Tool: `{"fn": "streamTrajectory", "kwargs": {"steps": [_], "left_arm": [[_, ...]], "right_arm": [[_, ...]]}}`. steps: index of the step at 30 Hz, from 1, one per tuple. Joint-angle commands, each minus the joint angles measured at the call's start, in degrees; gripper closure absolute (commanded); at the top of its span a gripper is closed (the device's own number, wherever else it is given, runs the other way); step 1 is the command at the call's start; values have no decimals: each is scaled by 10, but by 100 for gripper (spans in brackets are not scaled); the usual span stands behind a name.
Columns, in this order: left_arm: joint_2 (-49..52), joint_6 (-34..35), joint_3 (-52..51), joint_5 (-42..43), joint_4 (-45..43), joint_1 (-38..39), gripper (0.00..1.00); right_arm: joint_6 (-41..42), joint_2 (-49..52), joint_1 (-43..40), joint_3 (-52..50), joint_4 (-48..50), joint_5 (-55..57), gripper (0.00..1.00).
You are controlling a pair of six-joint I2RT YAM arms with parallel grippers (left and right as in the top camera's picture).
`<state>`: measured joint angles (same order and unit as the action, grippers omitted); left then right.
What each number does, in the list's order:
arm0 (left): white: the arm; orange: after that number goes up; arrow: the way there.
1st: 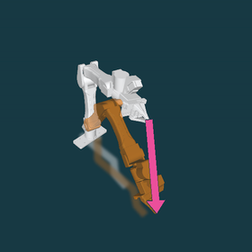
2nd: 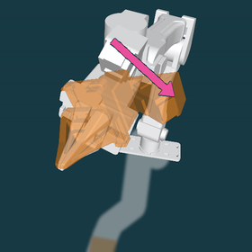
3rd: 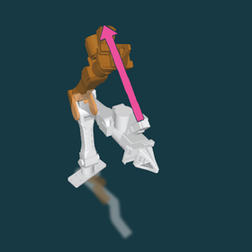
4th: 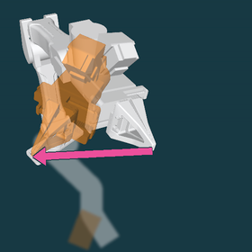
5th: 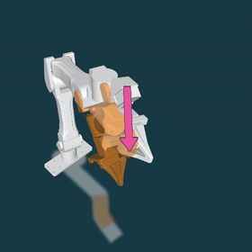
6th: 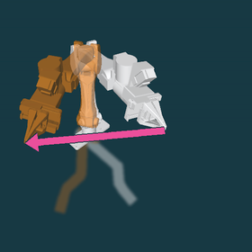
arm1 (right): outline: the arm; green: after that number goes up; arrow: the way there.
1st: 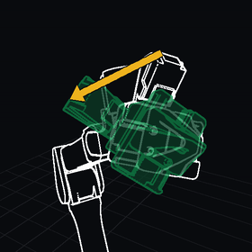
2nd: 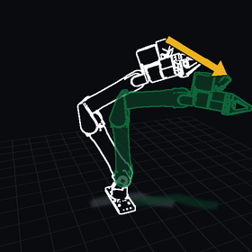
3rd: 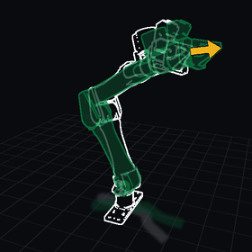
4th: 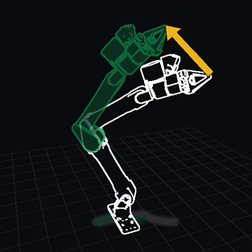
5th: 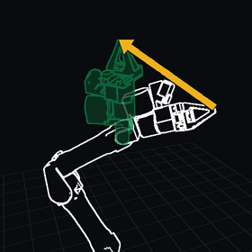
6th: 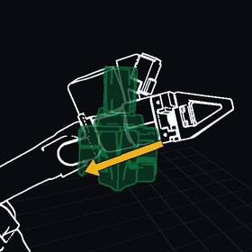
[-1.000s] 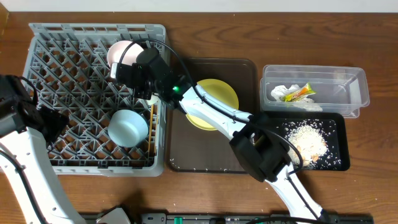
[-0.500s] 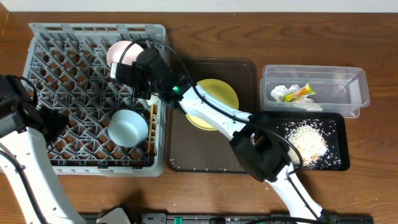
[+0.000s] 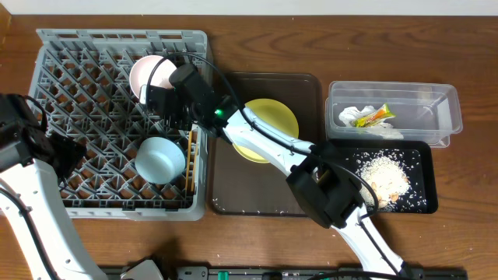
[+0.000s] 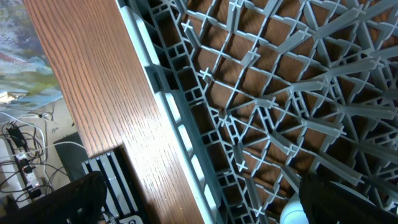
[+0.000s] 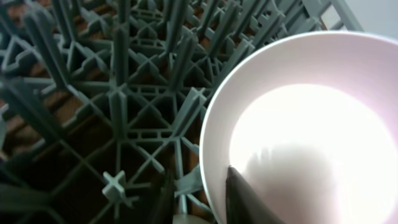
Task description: Sort waste into correct bins and load items into the dishwasher
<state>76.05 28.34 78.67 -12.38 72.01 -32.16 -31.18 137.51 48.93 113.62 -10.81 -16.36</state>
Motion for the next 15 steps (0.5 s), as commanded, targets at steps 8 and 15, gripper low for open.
{"fn": "streamTrajectory", "kwargs": {"steps": [8,15], "left_arm": [[-2,1,3,-7,2,-2,0],[-2,1,3,-7,2,-2,0]], "right_arm": [[2,-15,2,0,5,34,61],[2,-15,-2,0,8,42,86]]}}
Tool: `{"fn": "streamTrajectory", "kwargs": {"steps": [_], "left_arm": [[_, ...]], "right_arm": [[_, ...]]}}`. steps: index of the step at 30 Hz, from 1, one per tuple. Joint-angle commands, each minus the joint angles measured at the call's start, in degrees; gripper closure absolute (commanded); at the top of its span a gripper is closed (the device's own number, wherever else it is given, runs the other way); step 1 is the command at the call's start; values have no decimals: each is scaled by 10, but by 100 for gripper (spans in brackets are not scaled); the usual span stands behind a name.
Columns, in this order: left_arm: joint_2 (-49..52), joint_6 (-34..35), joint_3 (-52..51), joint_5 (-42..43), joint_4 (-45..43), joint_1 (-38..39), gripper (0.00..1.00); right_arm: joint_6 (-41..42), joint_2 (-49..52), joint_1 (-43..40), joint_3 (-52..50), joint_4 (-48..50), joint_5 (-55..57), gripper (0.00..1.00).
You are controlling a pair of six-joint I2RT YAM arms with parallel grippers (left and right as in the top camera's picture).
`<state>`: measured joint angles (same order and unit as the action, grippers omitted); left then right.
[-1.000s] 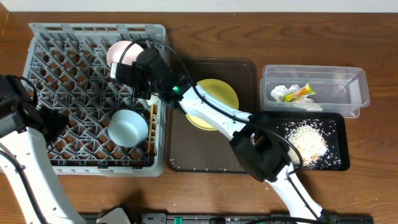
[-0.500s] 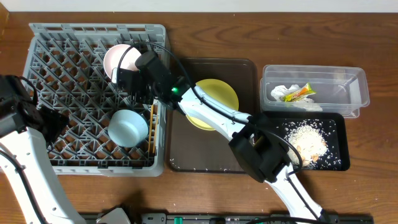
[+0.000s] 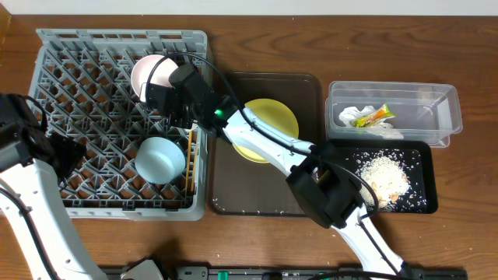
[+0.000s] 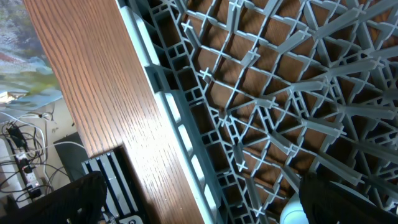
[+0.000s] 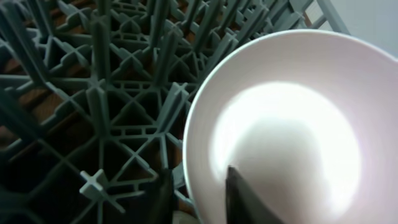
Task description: Sort waste into correct bins and load items into the dishwasher
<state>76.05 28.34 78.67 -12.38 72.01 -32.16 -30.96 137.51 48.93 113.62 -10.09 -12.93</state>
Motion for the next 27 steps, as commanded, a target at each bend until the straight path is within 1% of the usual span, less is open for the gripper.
{"fn": "streamTrajectory", "kwargs": {"steps": [1,3,6,8,11,16,23,27], "left_arm": [[-2,0,3,-7,2,-2,0],[-2,1,3,-7,2,-2,0],[-2,1,3,-7,2,-2,0],[-2,0,3,-7,2,-2,0],[-2,1,3,-7,2,-2,0],[-2,1,3,-7,2,-2,0],[-2,1,3,-7,2,-2,0],[-2,1,3,-7,2,-2,0]], "right_arm": [[0,-14,-4,0,0,7,87],[0,-14,-8,0,0,7,86],[0,-14,-13,0,1,7,71],[0,-14,-15,0,3,7,64],[0,-14,-15,0,5,7,67],[0,-14,-14,-1,2,7,66],[0,-14,-17,-1,2,7,72],[0,-14,-17,-1,5,7,94]]}}
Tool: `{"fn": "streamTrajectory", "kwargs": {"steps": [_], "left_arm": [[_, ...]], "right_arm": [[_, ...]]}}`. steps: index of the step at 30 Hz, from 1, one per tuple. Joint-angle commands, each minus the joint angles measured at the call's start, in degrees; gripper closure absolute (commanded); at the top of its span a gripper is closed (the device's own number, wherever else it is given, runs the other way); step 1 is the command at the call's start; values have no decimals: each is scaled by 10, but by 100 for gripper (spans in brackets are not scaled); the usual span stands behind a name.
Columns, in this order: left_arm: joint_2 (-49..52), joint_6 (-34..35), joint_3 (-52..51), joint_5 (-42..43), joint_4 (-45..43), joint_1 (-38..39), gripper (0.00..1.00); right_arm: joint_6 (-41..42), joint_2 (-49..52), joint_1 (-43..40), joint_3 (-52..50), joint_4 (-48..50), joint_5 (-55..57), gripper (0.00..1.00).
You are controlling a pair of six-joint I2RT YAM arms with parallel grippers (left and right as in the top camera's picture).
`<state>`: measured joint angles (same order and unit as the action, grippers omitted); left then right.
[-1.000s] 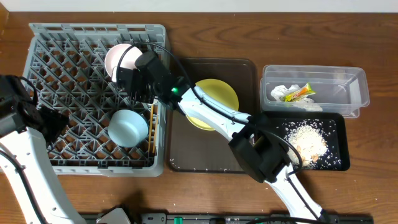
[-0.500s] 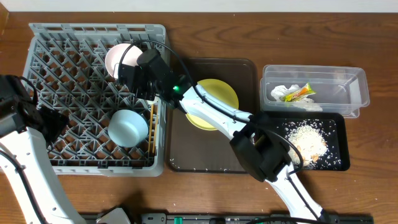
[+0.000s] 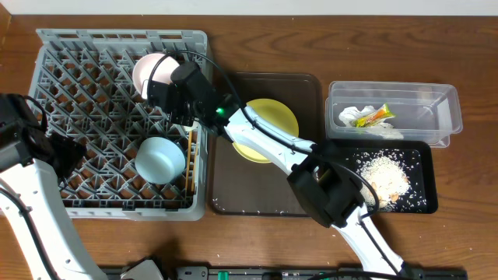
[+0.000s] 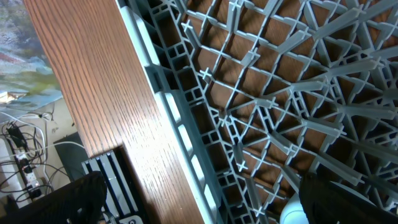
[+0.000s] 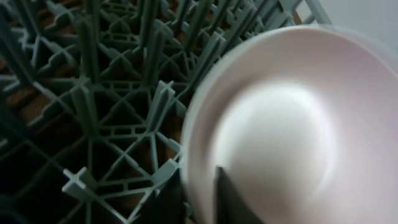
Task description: Sort waste into correct bins and load items into the dishwasher
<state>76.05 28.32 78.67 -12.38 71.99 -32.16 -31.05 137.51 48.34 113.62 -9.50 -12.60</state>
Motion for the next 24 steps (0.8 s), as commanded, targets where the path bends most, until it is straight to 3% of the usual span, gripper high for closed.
{"fn": "streamTrajectory", "kwargs": {"steps": [1,10,15,19,24], "left_arm": [[-2,1,3,-7,2,-2,0],[-2,1,3,-7,2,-2,0],[-2,1,3,-7,2,-2,0],[-2,1,3,-7,2,-2,0],[-2,1,3,-7,2,-2,0]], "right_arm": [[1,-14,-11,-1,2,4,98],[40,-30,-10,0,81,3,99],[180,-51,-18,0,135,-3,99],[297,-53,-42,0,165,-69,99],[544,-53,-90,0,211,-136,99]]}}
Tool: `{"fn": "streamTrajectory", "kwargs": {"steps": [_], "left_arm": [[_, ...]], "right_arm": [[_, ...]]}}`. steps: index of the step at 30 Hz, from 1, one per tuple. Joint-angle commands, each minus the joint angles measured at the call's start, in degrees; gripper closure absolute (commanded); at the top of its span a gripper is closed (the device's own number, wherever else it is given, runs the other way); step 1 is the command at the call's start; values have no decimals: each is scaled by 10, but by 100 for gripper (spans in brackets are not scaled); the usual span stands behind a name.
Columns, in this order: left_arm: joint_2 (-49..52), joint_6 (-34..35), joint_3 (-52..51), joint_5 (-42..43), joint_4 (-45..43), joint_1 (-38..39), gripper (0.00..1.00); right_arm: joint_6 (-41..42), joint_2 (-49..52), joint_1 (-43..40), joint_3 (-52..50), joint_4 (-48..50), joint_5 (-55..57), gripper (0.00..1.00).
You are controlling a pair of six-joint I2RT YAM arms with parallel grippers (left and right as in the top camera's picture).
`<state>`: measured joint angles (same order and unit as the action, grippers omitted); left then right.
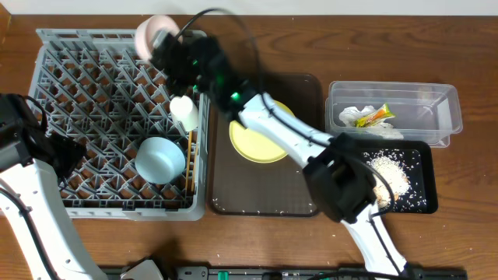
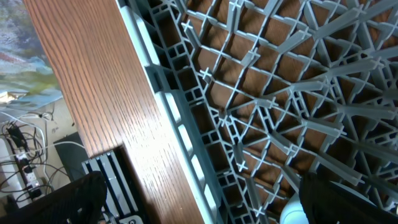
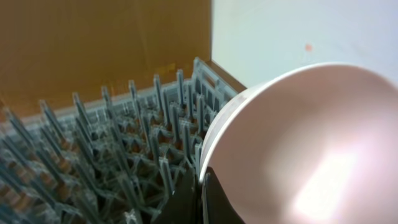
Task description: Sort waste into correct bins and load items into the dishwasher
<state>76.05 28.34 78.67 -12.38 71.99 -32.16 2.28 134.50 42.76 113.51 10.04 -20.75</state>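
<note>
My right gripper (image 3: 200,177) is shut on the rim of a pale pink bowl (image 3: 298,149). It holds the bowl tilted, raised above the far edge of the grey dish rack (image 1: 85,85). Overhead, the pink bowl (image 1: 150,33) shows at the rack's back rim with the right gripper (image 1: 167,50) beside it. A light blue bowl (image 1: 159,159) sits in the rack's front right part. A yellow plate (image 1: 261,134) lies in the dark tray (image 1: 233,198). My left gripper (image 2: 199,202) is open over the rack's left edge (image 2: 180,134), holding nothing.
A small white cup-like item (image 1: 184,113) stands at the rack's right side. A clear bin (image 1: 436,113) at the right holds crumpled paper and a wrapper. A black tray (image 1: 420,167) in front of it holds pale food scraps.
My right gripper has shut tight on the pink bowl's rim, and the bowl has gone from among the rack's pegs to above the rack's far edge. The left arm has not moved.
The pink bowl lay in the rack's back part with my right fingers astride its rim, a gap between them. The gap then narrowed on the rim. Now the bowl is held clear of the pegs at the rack's far edge. The left gripper stayed open throughout.
</note>
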Motion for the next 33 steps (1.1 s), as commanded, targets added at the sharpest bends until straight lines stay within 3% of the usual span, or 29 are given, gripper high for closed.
{"fn": "streamTrajectory", "kwargs": {"steps": [1,6,11,19,24,30,33], "left_arm": [[-2,1,3,-7,2,-2,0],[-2,1,3,-7,2,-2,0],[-2,1,3,-7,2,-2,0],[-2,1,3,-7,2,-2,0],[-2,1,3,-7,2,-2,0],[-2,1,3,-7,2,-2,0],[-2,1,3,-7,2,-2,0]], "right_arm": [[243,-22,-41,1,23,-61,99],[417,-9,-73,0,160,-118,99],[534,9,-68,0,274,-120,99],[556,52,-36,0,322,-95,99],[619,103,-31,0,372,-76,99],[661,147,-42,0,479,-103,99],[676,151,-50,0,469,-127,99]]}}
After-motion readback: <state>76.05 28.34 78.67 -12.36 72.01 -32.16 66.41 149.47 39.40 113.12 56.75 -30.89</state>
